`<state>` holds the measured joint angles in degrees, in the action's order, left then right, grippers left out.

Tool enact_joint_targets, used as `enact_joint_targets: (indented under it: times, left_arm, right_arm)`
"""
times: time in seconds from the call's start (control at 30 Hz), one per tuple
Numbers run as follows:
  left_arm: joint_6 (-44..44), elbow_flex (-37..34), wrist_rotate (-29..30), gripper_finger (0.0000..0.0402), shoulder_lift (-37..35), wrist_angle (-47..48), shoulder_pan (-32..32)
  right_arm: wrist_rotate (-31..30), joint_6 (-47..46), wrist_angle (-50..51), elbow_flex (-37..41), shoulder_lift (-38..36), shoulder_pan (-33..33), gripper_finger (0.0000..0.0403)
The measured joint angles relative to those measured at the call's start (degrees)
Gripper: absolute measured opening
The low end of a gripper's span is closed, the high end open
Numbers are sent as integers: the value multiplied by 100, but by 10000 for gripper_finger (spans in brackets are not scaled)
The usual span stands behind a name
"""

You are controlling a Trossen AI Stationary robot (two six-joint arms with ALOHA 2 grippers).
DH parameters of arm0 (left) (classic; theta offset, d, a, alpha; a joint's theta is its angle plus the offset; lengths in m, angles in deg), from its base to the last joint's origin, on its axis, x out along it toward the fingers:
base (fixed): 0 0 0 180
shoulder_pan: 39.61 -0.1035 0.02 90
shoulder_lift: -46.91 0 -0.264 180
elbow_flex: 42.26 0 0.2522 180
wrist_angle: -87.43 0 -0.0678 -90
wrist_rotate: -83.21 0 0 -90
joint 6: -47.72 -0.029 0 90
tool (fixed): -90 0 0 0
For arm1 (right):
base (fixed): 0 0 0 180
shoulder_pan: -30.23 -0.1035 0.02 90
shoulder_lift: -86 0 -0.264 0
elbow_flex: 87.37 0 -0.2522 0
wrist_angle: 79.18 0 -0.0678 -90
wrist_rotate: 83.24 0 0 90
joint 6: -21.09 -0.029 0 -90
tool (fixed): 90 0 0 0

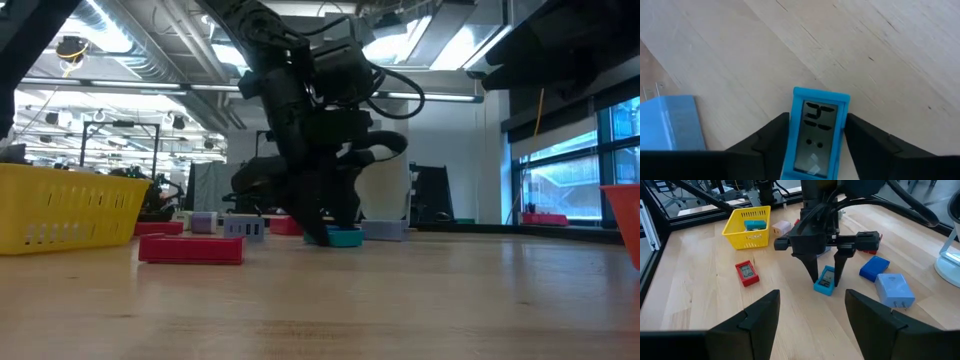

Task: Pick & Place Office items
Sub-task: Put the light blue digital timer into the yellow bin

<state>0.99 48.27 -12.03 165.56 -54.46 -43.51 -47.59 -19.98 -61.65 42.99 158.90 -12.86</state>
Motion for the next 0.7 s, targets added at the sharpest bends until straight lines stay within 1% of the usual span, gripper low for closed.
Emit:
enact_joint_targets:
  times: [0.13,0.37,0.57,0.7]
  left_arm:
    - [37,0,48,150,-10,-9,11]
    - [294,-33,198,149,-236,29,13]
    - [397,-31,656,149,-529,302,4]
    - [631,-31,605,149,-776,360,11]
  right_arm:
    - [0,2,2,0,0,0,226]
    - [0,10,-4,0,2,-2,226]
    - [2,40,-17,0,2,0,226]
    - [48,125,-24,0,0,-1,226]
